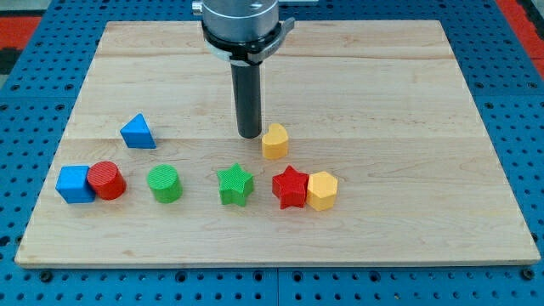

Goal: Put the yellow heart at the top of yellow hexagon

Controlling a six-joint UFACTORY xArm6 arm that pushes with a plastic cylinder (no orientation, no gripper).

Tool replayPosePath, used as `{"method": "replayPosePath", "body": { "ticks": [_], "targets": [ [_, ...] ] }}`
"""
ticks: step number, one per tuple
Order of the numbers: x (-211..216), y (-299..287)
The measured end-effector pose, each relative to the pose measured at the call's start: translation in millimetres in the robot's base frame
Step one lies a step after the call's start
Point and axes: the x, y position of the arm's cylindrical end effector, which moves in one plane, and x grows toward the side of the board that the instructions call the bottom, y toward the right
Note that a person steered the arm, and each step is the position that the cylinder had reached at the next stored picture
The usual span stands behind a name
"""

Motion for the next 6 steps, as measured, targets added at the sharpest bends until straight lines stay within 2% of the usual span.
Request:
{"method": "replayPosePath", "body": {
  "ticks": [2,4,5,6],
  "targets": [
    [7.8,0.9],
    [45.2,66.1],
    [13.5,58.2],
    [23.7,80.7]
  ]
}}
